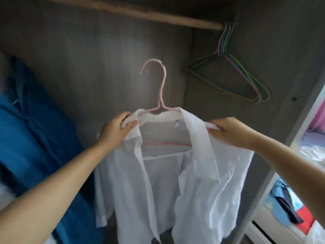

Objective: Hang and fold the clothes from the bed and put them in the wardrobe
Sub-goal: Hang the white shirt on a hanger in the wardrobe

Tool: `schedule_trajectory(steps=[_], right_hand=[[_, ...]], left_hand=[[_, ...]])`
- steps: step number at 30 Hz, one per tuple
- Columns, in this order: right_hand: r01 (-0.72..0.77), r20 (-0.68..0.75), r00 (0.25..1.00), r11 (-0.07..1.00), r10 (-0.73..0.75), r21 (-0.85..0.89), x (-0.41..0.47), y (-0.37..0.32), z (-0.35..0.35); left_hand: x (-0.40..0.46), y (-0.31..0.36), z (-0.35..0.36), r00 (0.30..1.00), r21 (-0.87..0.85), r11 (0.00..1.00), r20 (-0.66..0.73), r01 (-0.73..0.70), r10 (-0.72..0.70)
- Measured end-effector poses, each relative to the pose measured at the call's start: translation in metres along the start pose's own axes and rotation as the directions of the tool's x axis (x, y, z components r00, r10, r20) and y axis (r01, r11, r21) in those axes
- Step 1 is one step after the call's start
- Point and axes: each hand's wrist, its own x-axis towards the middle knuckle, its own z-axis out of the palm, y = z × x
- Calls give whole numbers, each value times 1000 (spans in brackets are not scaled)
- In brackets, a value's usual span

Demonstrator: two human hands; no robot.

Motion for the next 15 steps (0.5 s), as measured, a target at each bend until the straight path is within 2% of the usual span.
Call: schedule_trajectory(steps=[3, 5, 7, 10, 12, 15], right_hand=[[-52, 56, 997, 999, 52, 7, 7, -1, -11], [-79, 100, 992, 996, 75, 34, 8, 0, -8], [-78, 99, 992, 996, 74, 36, 8, -2, -4], [-54, 86, 995, 998, 51, 29, 10, -13, 5], [-21, 97, 995, 998, 16, 51, 9, -19, 12], [-9, 52, 999, 974, -3, 225, 4, -19, 11]], left_hand=[[4, -26, -11, 994, 237, 968, 37, 87, -98], [2, -34, -14, 981, 302, 940, 59, 159, -185], [-2, -23, -11, 974, 267, 951, 120, 155, -192], [3, 12, -2, 984, 118, 992, 167, 50, -69], [10, 32, 1, 991, 95, 996, 131, -2, -10], [21, 39, 0, 997, 126, 992, 76, 3, -12]])
